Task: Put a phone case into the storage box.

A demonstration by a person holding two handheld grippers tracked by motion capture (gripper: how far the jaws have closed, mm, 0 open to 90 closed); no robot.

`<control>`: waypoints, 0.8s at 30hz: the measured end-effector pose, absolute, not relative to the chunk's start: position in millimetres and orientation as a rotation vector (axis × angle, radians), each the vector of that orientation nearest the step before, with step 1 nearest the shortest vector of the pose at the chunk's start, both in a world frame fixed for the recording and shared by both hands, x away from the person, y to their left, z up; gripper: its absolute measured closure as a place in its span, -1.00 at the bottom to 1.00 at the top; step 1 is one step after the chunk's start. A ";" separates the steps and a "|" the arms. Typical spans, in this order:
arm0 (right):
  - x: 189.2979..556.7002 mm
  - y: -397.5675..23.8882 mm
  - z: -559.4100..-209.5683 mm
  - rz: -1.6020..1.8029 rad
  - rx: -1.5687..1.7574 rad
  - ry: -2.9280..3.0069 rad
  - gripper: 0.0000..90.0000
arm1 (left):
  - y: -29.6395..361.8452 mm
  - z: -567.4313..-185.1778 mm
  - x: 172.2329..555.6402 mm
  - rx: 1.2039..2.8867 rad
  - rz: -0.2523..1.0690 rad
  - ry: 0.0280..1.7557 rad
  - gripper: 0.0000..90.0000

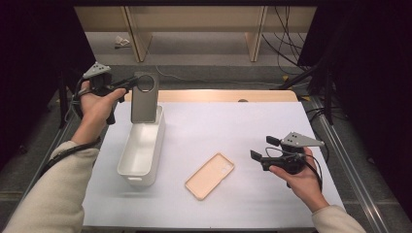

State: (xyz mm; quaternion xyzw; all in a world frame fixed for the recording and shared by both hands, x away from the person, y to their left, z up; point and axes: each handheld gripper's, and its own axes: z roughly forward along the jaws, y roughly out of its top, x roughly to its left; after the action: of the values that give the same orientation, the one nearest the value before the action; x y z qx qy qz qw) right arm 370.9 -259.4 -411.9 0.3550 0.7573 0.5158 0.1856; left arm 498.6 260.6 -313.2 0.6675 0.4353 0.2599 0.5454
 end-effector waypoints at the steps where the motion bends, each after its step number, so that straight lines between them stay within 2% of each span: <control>1: 370.9 -259.4 -411.8 1.452 0.999 2.134 -0.62 | 260.6 -313.7 499.3 1.584 0.615 1.033 0.81; 24: 371.1 -259.6 -411.9 1.451 0.998 2.134 -0.62 | 258.9 -321.3 509.0 1.583 0.609 1.050 0.81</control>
State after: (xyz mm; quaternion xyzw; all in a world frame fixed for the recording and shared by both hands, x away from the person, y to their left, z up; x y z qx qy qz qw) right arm 371.1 -259.6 -411.9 0.3544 0.7578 0.5152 0.1862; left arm 509.0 258.9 -321.3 0.6666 0.4420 0.2566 0.5426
